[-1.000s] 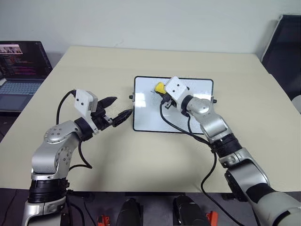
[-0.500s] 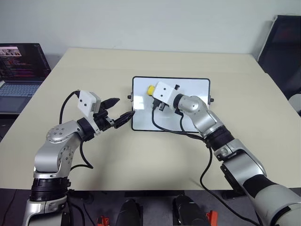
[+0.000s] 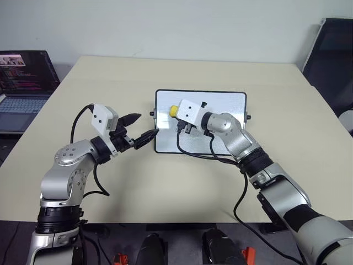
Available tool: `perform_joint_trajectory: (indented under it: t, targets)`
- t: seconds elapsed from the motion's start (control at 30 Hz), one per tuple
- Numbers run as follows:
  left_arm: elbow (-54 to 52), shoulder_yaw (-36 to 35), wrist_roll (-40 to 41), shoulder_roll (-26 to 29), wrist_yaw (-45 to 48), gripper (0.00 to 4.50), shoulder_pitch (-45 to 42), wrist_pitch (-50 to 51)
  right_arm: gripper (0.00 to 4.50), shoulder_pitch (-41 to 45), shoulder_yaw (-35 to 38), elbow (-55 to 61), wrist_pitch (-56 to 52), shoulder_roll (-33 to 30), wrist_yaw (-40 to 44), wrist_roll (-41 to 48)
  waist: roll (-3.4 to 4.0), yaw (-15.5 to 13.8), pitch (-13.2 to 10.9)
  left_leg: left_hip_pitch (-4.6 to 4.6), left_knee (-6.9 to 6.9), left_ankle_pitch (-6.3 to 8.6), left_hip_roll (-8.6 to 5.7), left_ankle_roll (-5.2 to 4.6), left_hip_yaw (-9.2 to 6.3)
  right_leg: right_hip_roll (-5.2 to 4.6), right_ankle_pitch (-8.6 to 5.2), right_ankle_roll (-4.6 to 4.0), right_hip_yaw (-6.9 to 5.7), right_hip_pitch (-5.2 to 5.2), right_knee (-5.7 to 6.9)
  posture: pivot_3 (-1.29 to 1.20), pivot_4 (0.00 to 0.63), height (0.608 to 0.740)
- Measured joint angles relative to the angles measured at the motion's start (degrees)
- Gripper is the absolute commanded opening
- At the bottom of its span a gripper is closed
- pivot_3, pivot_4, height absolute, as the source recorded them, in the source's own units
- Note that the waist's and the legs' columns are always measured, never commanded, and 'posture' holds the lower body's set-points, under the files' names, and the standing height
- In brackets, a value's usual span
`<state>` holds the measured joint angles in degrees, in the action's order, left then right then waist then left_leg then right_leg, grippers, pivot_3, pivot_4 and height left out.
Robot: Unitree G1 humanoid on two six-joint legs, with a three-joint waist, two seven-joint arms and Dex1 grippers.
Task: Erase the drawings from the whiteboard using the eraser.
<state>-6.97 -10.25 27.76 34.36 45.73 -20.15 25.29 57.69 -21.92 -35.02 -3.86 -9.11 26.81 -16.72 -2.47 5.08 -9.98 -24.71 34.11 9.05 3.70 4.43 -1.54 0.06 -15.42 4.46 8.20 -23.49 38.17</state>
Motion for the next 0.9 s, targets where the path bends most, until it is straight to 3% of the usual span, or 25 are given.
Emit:
perform_joint_trajectory:
  t: [0.1,0.3,0.43,0.63,0.9]
  targets:
    - [-0.01,0.27,0.0,0.0,0.11,4.5,0.0,0.0,1.1,0.63,1.06,-0.42,-0.8,-0.64,-0.24,0.1,-0.01,-0.3,0.01,0.0,0.05,-0.05,-0.01,-0.06,-0.01,-0.02,-0.02,0.0,-0.01,0.07,-0.05,0.0,0.15,0.74]
    - [0.02,1.34,0.0,0.0,0.67,4.5,-0.15,0.0,1.1,-5.24,0.31,9.2,-5.29,-3.16,7.82,0.69,-0.01,-0.23,0.01,0.02,0.08,-0.05,0.0,-0.06,-0.01,-0.01,-0.01,0.1,-0.02,0.12,-0.05,0.0,0.15,0.74]
    - [0.33,2.61,-0.01,-0.07,1.46,4.5,-0.98,0.01,1.1,-7.34,1.56,13.84,-9.23,-3.34,6.88,0.94,0.0,-0.32,0.0,0.0,0.09,-0.05,-0.01,-0.07,-0.03,0.0,-0.03,0.08,-0.01,0.09,-0.05,0.0,0.15,0.74]
    - [0.54,5.9,-0.24,-0.04,4.14,4.5,-2.3,0.02,1.1,-15.8,12.16,35.17,-22.28,-4.93,5.51,6.98,0.01,-0.53,-0.01,-0.15,-0.1,-0.03,-0.02,-0.05,-0.02,-0.04,0.03,0.03,-0.06,-0.04,-0.13,0.0,0.15,0.74]
    - [0.82,14.71,-1.9,-0.58,12.86,4.5,-7.01,-1.81,1.1,-38.33,32.72,69.91,-48.57,-4.21,-1.3,12.42,0.04,-1.73,-0.02,-0.16,-0.17,0.05,-0.01,0.04,-0.13,-0.03,-0.16,-0.13,-0.21,-0.08,-0.1,0.0,0.15,0.74]
